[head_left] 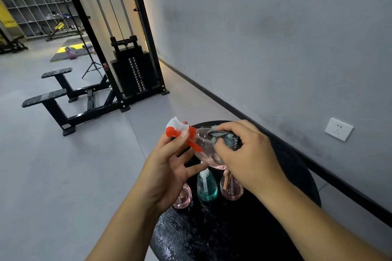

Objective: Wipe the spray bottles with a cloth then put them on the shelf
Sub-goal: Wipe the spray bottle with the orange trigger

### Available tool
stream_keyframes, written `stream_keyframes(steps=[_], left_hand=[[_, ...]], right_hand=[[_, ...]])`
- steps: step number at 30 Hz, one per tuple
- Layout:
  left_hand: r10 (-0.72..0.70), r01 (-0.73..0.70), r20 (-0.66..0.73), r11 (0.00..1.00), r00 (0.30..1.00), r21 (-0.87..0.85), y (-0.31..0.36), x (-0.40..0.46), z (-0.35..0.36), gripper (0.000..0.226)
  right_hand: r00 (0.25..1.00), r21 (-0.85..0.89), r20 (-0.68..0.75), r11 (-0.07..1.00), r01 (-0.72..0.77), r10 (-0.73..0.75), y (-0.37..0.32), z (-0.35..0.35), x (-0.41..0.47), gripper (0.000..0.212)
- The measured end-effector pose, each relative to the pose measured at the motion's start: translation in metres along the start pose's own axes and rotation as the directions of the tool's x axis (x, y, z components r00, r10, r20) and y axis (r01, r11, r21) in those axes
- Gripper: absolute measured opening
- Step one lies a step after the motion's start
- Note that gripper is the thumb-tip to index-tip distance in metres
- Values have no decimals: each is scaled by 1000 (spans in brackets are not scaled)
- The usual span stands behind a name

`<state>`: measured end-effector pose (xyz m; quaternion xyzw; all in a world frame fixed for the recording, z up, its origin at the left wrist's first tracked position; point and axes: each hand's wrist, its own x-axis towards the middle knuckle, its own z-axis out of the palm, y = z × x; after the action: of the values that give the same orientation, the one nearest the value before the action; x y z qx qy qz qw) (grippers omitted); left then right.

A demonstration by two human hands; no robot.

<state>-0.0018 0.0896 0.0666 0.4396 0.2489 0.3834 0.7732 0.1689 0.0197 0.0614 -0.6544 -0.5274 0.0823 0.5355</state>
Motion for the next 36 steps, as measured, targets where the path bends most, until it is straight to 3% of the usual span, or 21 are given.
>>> stream_keyframes(steps=[6, 12, 17, 21, 27, 32, 36], left_hand=[[10, -13, 59, 999, 998, 51, -1, -3, 0, 36], [20, -26, 95, 998, 995, 62, -1, -2, -8, 55], [33, -39, 95, 998, 995, 58, -2, 2, -8, 61], [46, -50, 89, 998, 995, 37, 0, 0, -7, 62], [22, -24, 15, 995, 1000, 99, -6, 0, 2, 37], [46, -45, -40, 998, 998, 45, -3, 0, 2, 33], [40, -38, -53, 998, 998, 42, -3, 0, 5, 19]], right_hand=[[995, -7, 87, 999, 44, -43, -10, 2, -3, 23], [990, 11, 77, 993, -120, 119, 1, -10, 6, 19], [993, 7, 117, 1000, -17, 16, -3, -9, 1, 23], [986, 38, 90, 988, -148, 144, 6, -17, 7, 23], [987, -28, 157, 999, 42, -37, -4, -9, -1, 27], [993, 32, 51, 993, -110, 108, 6, -16, 5, 19], [996, 40, 64, 997, -63, 60, 2, -12, 3, 23]])
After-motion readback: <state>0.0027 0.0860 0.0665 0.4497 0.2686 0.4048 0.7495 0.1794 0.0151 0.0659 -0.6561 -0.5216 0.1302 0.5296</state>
